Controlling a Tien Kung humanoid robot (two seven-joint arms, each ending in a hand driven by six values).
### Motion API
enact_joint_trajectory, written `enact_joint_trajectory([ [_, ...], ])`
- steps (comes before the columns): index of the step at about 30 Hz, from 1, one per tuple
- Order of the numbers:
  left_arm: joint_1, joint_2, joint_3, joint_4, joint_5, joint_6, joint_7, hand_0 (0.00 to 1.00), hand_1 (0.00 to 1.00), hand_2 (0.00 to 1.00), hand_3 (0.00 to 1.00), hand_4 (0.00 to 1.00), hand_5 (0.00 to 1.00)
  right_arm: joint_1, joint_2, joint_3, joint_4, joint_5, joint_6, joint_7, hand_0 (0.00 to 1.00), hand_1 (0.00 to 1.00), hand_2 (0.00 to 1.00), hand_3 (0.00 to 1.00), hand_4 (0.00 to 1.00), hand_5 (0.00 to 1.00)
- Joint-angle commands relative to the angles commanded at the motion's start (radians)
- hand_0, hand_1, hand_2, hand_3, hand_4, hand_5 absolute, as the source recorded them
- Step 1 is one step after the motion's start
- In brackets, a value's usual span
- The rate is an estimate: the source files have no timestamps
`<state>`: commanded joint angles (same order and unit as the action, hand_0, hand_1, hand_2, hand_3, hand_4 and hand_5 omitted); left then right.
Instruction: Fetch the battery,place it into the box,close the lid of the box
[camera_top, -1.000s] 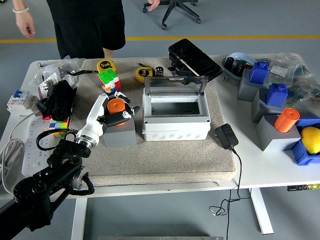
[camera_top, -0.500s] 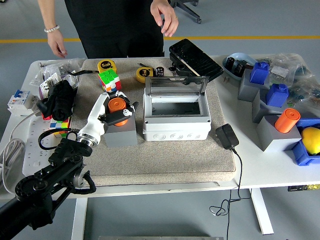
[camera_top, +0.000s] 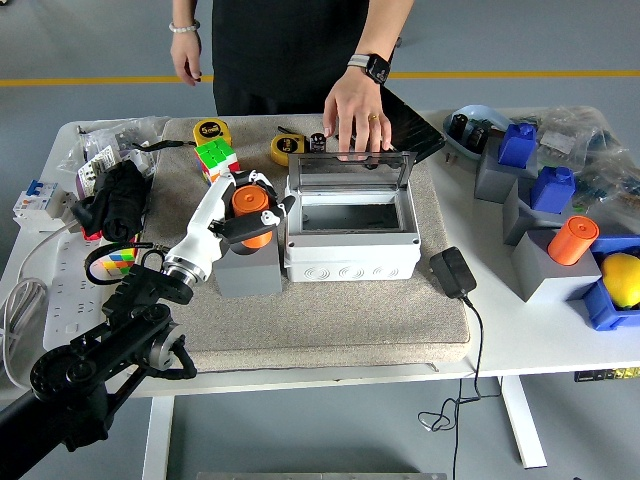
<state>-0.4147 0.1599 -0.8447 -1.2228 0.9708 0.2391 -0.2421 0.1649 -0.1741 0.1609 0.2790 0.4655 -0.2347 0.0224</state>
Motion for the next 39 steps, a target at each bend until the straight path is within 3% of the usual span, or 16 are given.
enact_joint_trajectory([
  [4, -0.012, 0.018, -0.001, -0.084, 0.102, -0.01, 0.041, 0.138, 0.052, 0.096, 0.164, 0.002, 0.002, 0.0, 0.0, 0.002, 0.0, -0.001, -0.001, 0.002, 0.676, 0.643, 0.671, 0.552, 0.885, 0.43],
  [7, -0.039, 0.03, 0.023, -0.131, 0.179, -0.047, 0.095, 0.138, 0.052, 0.096, 0.164, 0.002, 0.002, -0.001, 0.0, -0.001, 0.0, 0.002, 0.0, 0.002, 0.676, 0.643, 0.671, 0.552, 0.885, 0.43],
  [11, -0.101, 0.027, 0.097, -0.138, 0.293, -0.075, 0.15, 0.149, 0.061, 0.105, 0.172, 0.002, 0.002, 0.0, -0.002, -0.002, 0.0, 0.001, -0.001, 0.002, 0.676, 0.642, 0.671, 0.552, 0.884, 0.429],
  [21, -0.289, -0.039, 0.254, -0.037, 0.397, -0.119, 0.266, 0.156, 0.07, 0.101, 0.182, 0.002, 0.002, 0.003, -0.005, -0.005, 0.001, 0.006, -0.003, 0.003, 0.677, 0.642, 0.669, 0.552, 0.883, 0.428],
  [22, -0.299, -0.044, 0.259, -0.029, 0.402, -0.121, 0.27, 0.159, 0.08, 0.101, 0.191, 0.08, 0.002, 0.003, -0.005, -0.007, 0.001, 0.007, -0.003, 0.003, 0.677, 0.641, 0.666, 0.551, 0.881, 0.428],
  [25, -0.346, -0.071, 0.283, 0.014, 0.426, -0.135, 0.296, 0.159, 0.08, 0.101, 0.191, 0.08, 0.002, 0.002, -0.007, -0.015, 0.001, 0.012, -0.003, 0.001, 0.677, 0.641, 0.666, 0.551, 0.881, 0.428],
  [27, -0.369, -0.087, 0.294, 0.039, 0.434, -0.143, 0.318, 0.159, 0.08, 0.101, 0.191, 0.08, 0.002, 0.002, -0.008, -0.019, 0.001, 0.013, -0.003, 0.001, 0.677, 0.641, 0.666, 0.551, 0.881, 0.428],
  [28, -0.379, -0.095, 0.299, 0.052, 0.438, -0.149, 0.329, 0.168, 0.088, 0.104, 0.195, 0.168, 0.002, 0.002, -0.008, -0.02, 0.001, 0.013, -0.004, 0.001, 0.677, 0.641, 0.666, 0.552, 0.88, 0.427],
  [33, -0.419, -0.125, 0.333, 0.108, 0.464, -0.163, 0.372, 0.168, 0.088, 0.104, 0.195, 0.168, 0.002, 0.005, -0.009, -0.024, 0.002, 0.012, -0.007, 0.003, 0.677, 0.641, 0.666, 0.552, 0.88, 0.427],
  [34, -0.43, -0.134, 0.343, 0.122, 0.478, -0.167, 0.384, 0.172, 0.098, 0.109, 0.192, 0.265, 0.002, 0.005, -0.009, -0.025, 0.002, 0.013, -0.008, 0.003, 0.676, 0.641, 0.663, 0.552, 0.879, 0.426],
  [39, -0.468, -0.16, 0.36, 0.171, 0.527, -0.177, 0.435, 0.172, 0.098, 0.109, 0.192, 0.265, 0.002, 0.004, -0.01, -0.026, 0.003, 0.013, -0.009, 0.004, 0.676, 0.641, 0.663, 0.552, 0.879, 0.426],
])
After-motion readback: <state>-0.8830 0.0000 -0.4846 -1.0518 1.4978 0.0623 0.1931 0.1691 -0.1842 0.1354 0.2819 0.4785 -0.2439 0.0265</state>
